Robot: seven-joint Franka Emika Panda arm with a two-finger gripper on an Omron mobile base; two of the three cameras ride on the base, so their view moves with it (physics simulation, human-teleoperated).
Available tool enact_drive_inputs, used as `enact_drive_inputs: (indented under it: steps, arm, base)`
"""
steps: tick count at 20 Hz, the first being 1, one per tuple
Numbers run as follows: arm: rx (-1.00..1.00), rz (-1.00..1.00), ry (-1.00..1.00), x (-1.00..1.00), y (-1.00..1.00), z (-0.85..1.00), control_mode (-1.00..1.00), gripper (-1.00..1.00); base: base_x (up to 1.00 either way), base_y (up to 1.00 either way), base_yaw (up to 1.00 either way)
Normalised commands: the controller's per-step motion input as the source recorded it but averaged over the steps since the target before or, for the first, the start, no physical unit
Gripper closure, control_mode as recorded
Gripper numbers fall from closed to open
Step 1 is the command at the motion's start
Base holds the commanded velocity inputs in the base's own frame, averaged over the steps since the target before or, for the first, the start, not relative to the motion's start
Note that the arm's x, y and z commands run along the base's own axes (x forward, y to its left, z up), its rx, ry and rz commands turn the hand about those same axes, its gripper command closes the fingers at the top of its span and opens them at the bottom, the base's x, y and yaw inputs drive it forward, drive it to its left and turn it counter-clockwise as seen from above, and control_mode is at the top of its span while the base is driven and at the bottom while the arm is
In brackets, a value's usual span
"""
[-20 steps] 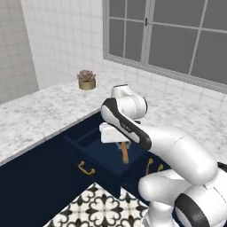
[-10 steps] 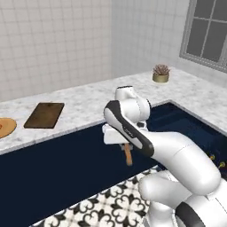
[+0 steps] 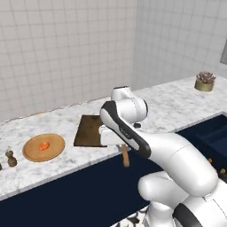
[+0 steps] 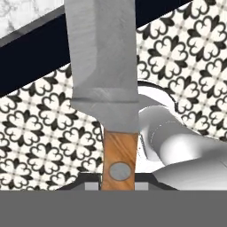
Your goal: Pick up the knife from the drawer and place it on the cutting board. Then place the meat from the plate to the cutting board.
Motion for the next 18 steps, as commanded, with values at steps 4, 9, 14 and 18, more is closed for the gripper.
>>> enact_drive_inputs:
  steps: [4,9,14,18]
  arm:
    - [0.0,0.0,0.0,0.0,0.0,0.0,1.0,1.0]
    - [0.0,0.0,0.0,0.0,0.0,0.0,1.0,1.0]
    - [0.0,0.0,0.0,0.0,0.0,0.0,1.0,1.0]
    - [0.0,0.0,0.0,0.42,-0.05,0.05,-1.0,1.0]
  base:
    - [0.37,0.08,0.2]
    - [0.05,0.0,0.36]
    - [0.28,0.0,0.32]
    - [0.19,0.0,0.07]
